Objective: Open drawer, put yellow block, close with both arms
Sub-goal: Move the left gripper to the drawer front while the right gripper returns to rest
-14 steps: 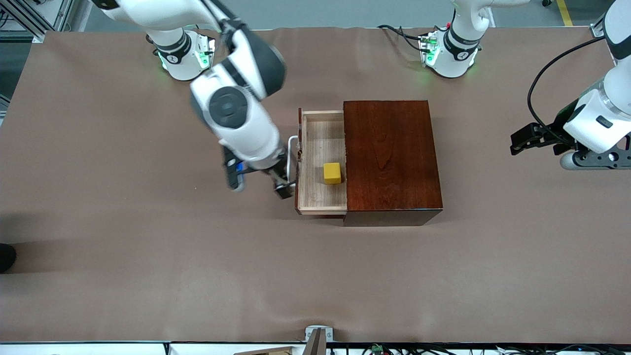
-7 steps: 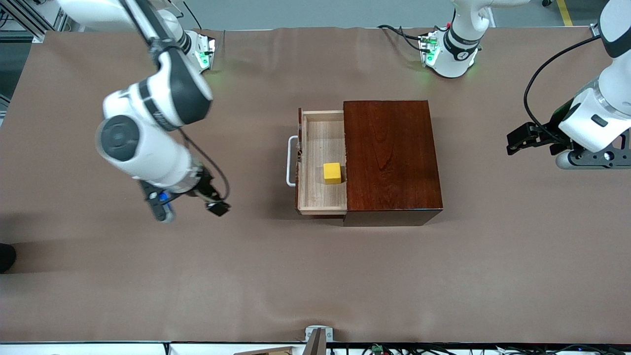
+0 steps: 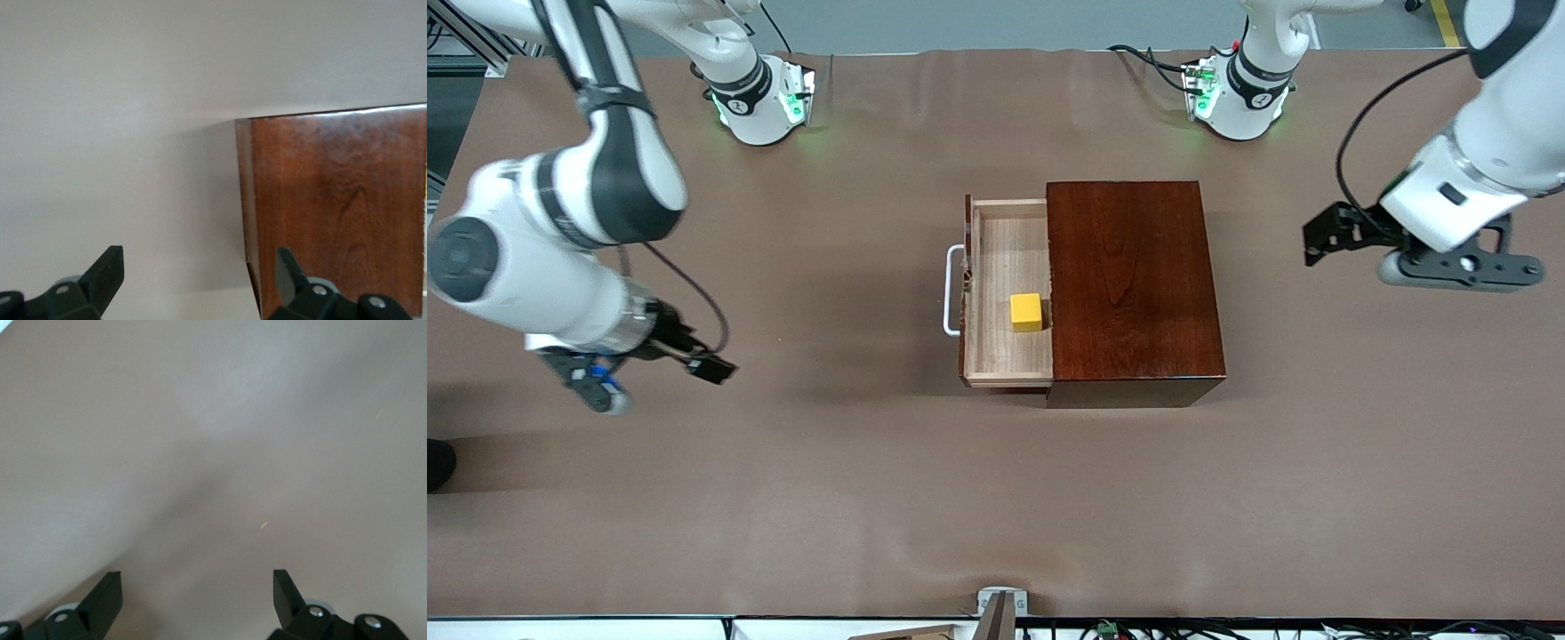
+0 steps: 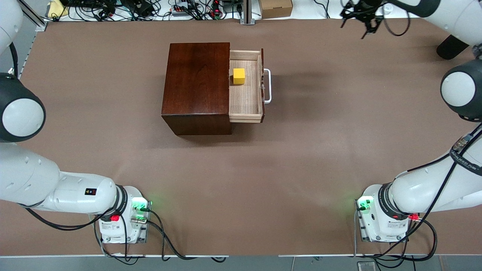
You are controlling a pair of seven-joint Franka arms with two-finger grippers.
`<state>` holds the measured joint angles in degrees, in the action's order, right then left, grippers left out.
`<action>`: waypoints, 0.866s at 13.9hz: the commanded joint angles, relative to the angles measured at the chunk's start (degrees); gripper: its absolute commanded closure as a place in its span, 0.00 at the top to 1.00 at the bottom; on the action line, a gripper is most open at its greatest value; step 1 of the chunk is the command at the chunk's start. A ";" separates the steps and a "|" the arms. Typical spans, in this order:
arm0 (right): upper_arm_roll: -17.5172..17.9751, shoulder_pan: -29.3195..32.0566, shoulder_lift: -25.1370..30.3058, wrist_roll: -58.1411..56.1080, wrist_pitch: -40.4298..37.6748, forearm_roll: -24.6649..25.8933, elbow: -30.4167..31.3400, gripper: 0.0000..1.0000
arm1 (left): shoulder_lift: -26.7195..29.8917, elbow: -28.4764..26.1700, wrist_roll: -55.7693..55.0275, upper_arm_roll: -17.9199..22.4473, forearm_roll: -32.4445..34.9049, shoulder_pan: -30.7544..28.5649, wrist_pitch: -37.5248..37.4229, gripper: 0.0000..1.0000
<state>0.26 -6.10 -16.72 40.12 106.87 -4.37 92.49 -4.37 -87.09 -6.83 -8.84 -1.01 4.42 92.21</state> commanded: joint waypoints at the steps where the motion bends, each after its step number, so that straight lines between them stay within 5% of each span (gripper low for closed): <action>1: -4.02 0.21 4.50 -11.17 -1.31 -0.29 2.88 1.00 | 1.38 0.69 -0.37 -3.18 -1.01 -0.11 -0.88 1.00; 7: -9.13 1.52 10.73 -32.00 -4.99 -0.29 2.79 1.00 | 0.25 2.37 -1.07 -19.34 -0.49 0.50 -0.02 1.00; 12: -8.44 5.83 15.57 -44.16 -10.79 -0.02 2.35 1.00 | -8.53 4.82 -1.08 -23.76 3.53 8.65 9.64 1.00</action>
<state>-9.47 -1.74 -4.12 -1.39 97.02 -4.37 93.01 -8.58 -85.35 -8.58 -32.26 -0.60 8.88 99.88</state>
